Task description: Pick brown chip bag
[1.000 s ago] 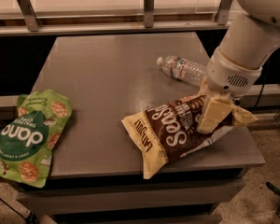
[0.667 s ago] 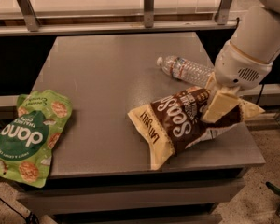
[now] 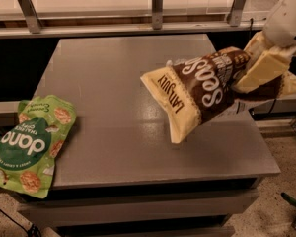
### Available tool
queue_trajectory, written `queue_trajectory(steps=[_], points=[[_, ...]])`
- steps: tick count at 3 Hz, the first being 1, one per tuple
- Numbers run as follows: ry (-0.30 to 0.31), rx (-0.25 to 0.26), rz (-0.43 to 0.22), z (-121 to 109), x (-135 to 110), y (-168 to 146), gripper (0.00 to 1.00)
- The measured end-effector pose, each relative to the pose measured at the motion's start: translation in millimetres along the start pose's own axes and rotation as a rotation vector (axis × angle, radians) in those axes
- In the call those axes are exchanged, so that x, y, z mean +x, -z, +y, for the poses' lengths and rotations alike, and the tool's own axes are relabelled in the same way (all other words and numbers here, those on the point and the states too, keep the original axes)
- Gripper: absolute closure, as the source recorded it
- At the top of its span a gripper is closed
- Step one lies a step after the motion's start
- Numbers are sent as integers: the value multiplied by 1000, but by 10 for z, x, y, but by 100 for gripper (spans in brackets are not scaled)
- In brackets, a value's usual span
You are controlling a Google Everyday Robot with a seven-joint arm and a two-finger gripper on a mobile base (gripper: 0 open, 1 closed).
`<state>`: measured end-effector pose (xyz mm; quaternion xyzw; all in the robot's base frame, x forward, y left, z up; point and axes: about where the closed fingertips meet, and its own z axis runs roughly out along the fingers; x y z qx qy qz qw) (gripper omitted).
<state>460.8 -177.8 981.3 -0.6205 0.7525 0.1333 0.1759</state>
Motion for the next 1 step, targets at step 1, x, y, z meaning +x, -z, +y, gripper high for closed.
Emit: queue_trajectory(steps=[1], points=[[11,49,-24,-85,-91,90,100]])
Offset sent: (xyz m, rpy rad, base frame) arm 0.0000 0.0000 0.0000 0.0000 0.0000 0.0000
